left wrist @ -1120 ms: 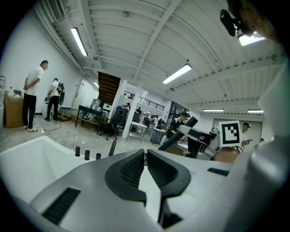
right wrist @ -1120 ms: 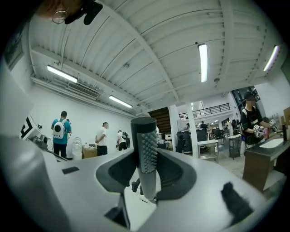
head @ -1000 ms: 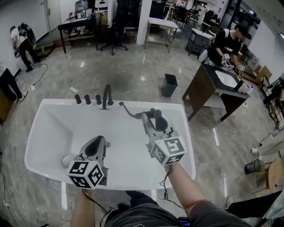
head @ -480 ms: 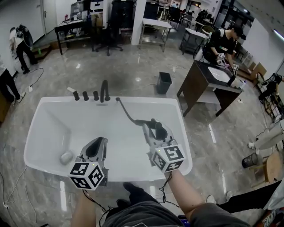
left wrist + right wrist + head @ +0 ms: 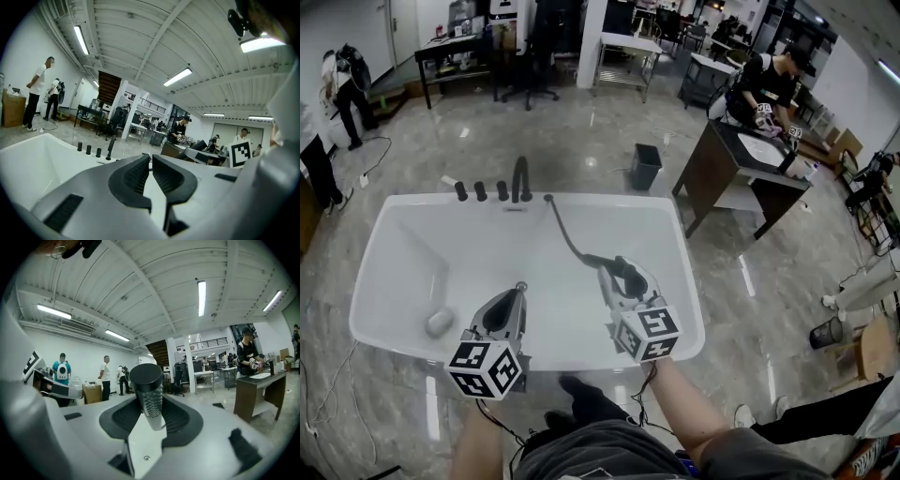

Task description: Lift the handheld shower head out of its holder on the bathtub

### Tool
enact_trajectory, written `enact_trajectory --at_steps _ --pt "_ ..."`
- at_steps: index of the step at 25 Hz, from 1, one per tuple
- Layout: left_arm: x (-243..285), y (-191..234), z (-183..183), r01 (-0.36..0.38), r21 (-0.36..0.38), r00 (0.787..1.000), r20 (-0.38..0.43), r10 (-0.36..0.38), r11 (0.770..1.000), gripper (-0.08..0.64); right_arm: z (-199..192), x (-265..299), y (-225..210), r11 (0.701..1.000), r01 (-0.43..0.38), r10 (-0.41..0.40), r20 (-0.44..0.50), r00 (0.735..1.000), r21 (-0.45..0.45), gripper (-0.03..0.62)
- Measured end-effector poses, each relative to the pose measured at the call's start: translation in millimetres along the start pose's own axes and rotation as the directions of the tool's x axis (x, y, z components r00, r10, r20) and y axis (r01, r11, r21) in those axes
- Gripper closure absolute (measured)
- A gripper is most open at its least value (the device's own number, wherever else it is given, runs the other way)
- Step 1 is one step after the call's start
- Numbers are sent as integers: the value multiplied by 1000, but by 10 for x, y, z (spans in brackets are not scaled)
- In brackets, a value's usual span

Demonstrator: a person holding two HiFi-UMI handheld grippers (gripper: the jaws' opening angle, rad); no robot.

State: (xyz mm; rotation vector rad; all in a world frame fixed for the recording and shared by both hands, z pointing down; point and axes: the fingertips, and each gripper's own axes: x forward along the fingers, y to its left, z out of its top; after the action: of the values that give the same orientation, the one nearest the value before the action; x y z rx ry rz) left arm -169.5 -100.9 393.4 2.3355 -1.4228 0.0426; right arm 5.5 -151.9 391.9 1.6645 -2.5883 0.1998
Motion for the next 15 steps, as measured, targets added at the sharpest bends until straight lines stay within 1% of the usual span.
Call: enact_trajectory --at_steps 15 --pt "46 7 -67 7 -9 1000 -17 -7 1000 529 -125 86 60 999 -14 12 -46 999 -29 451"
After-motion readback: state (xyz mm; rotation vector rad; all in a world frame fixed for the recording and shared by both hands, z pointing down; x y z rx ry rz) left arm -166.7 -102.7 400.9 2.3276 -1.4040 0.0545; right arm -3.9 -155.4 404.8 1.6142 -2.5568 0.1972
